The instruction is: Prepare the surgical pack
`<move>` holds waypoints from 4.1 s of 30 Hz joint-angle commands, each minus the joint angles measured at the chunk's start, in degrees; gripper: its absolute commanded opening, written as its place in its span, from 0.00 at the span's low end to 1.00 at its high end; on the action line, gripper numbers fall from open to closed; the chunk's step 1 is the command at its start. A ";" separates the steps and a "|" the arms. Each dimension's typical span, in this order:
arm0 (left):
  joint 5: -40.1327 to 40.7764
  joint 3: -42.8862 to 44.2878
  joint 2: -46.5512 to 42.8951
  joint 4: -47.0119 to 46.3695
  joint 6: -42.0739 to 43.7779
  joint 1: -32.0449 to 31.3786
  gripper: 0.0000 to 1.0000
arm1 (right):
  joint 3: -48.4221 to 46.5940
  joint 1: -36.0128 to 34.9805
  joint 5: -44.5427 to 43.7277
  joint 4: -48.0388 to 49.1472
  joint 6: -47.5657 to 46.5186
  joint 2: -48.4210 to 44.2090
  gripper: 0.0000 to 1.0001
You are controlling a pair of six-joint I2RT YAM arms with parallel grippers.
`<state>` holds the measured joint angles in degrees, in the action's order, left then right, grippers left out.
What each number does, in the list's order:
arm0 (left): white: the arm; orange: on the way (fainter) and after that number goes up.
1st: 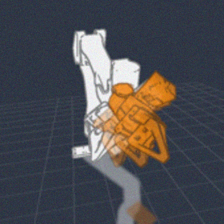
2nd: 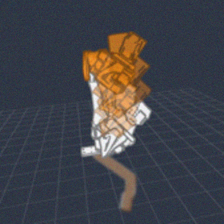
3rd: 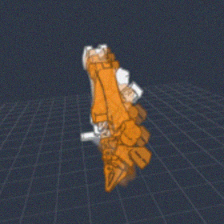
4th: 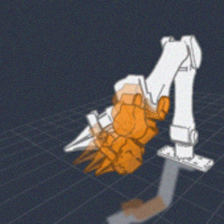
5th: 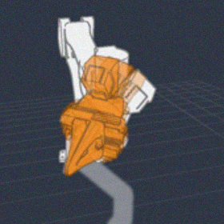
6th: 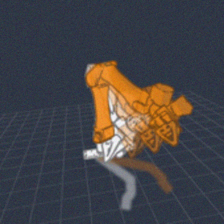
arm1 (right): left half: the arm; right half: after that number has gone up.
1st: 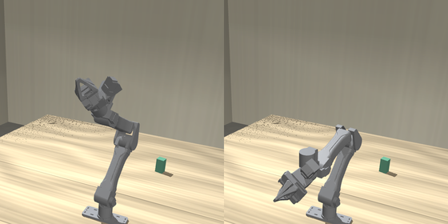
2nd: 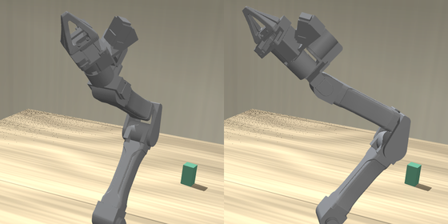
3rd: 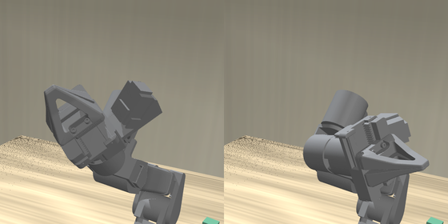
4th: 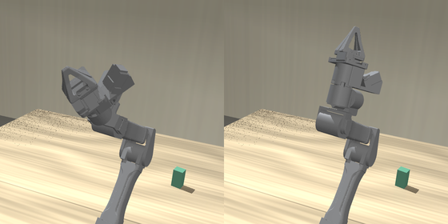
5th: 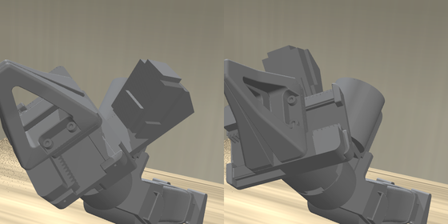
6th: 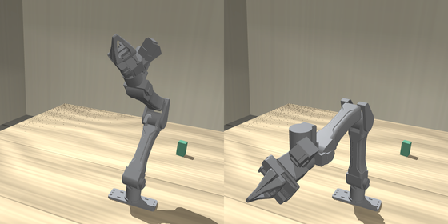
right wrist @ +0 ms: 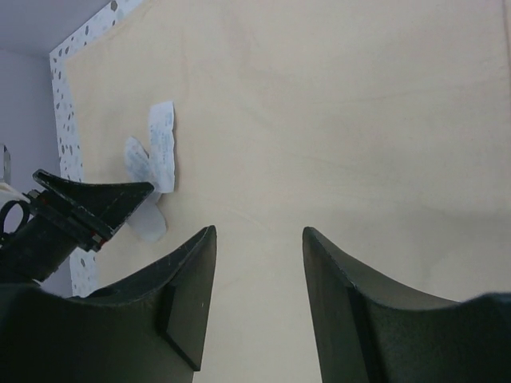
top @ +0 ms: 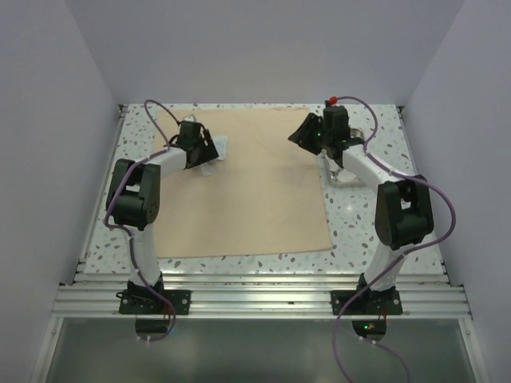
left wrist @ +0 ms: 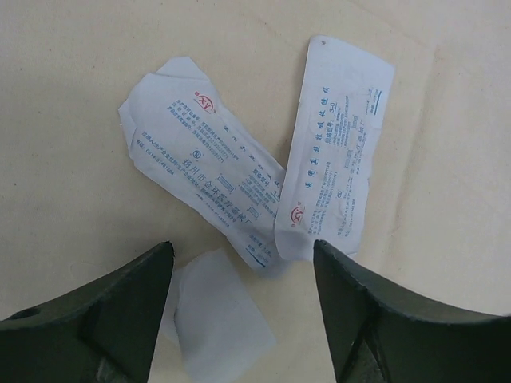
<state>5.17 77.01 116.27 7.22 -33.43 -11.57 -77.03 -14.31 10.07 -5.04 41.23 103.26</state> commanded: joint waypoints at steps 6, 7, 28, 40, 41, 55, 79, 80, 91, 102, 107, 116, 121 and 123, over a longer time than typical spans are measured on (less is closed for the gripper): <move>-3.59 -1.34 -0.69 -9.07 -6.47 1.03 0.62 | -4.35 -5.11 1.62 4.86 3.50 5.45 0.50; -3.67 -1.34 -0.52 -9.24 -6.91 1.03 0.60 | -4.44 -5.55 1.80 7.04 4.03 5.98 0.50; -3.06 -2.48 -6.12 -12.06 -4.37 1.20 0.00 | -25.62 -12.33 4.09 5.21 8.51 30.59 0.59; -0.95 -5.91 -19.31 -8.37 -0.23 2.52 0.00 | -26.50 -13.55 7.07 8.47 11.76 34.72 0.54; -0.95 -6.17 -19.76 -8.19 -0.06 2.78 0.00 | -26.85 -13.99 7.16 8.47 11.85 35.51 0.54; 0.63 -8.02 -25.30 -5.03 2.32 4.37 0.00 | -32.83 -15.93 7.60 7.50 14.57 41.58 0.43; -6.05 -4.87 -21.79 -13.02 1.00 -8.72 0.00 | -7.61 2.15 5.94 3.04 5.19 4.96 0.00; -6.05 -3.81 -20.74 -13.11 0.56 -11.17 0.00 | -6.30 3.57 5.06 1.36 4.22 3.36 0.00; -7.71 18.24 1.05 -20.84 -2.34 -28.23 0.00 | 2.94 18.69 6.98 -4.98 -2.12 -8.52 0.00; -12.90 35.48 19.16 -29.54 -7.52 -32.90 0.00 | 12.17 22.12 0.04 -5.68 -4.58 -9.05 0.00; -12.90 38.03 22.94 -30.78 -8.40 -33.95 0.00 | 12.35 22.92 -2.05 -6.39 -4.58 -10.35 0.54; -9.65 41.98 28.13 -29.38 -10.07 -36.85 0.00 | 14.46 24.41 -9.63 -7.00 -3.62 -20.99 0.54; -10.53 47.61 31.56 -23.76 -10.43 -37.56 0.17 | 14.63 24.68 -8.22 -6.83 -3.35 -21.52 0.53; -9.57 47.88 31.30 -22.52 -9.64 -37.73 0.32 | 15.07 24.68 -7.87 -6.30 -3.09 -22.14 0.53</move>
<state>-5.54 121.43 147.52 -16.93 -43.44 -49.30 -62.83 10.15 2.57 -12.43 37.63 82.15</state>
